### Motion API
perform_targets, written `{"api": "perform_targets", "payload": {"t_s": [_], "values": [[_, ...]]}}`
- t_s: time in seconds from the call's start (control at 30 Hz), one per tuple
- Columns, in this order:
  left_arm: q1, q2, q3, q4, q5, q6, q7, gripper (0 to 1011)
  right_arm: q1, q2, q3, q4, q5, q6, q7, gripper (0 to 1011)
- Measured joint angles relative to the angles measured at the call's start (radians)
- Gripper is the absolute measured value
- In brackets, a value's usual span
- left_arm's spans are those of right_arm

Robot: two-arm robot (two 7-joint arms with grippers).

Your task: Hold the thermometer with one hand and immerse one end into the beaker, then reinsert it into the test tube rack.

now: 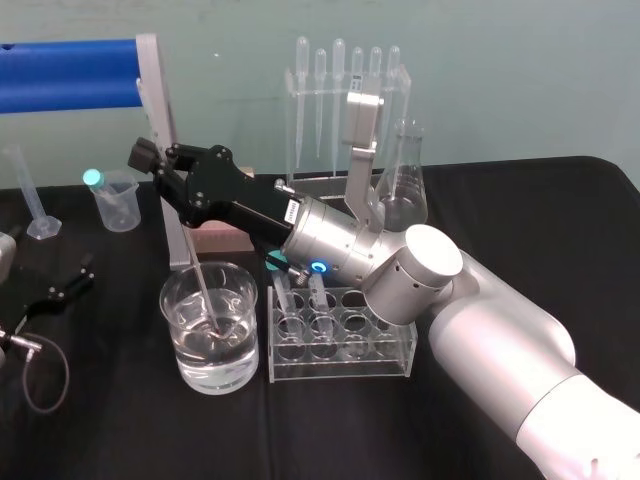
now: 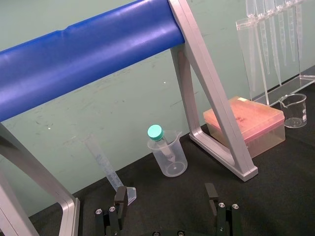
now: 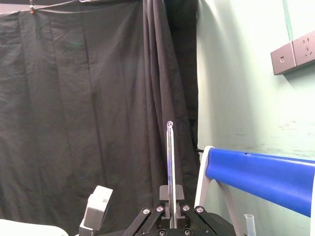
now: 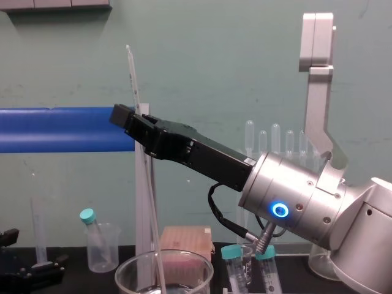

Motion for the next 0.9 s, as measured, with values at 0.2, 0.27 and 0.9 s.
{"api": "perform_targets", "payload": {"t_s": [0.2,0.27,0.9], "values": [[0.000,0.000,0.000,0.000,0.000,0.000,0.000,1008,0.001,0.000,0.000,0.000,0.001,0.000,0.000,56],[0.000,0.000,0.000,0.000,0.000,0.000,0.000,1008,0.001,0.000,0.000,0.001,0.001,0.000,0.000,55],[0.000,0.000,0.000,0.000,0.000,0.000,0.000,1008,0.001,0.000,0.000,0.001,0.001,0.000,0.000,55]]}}
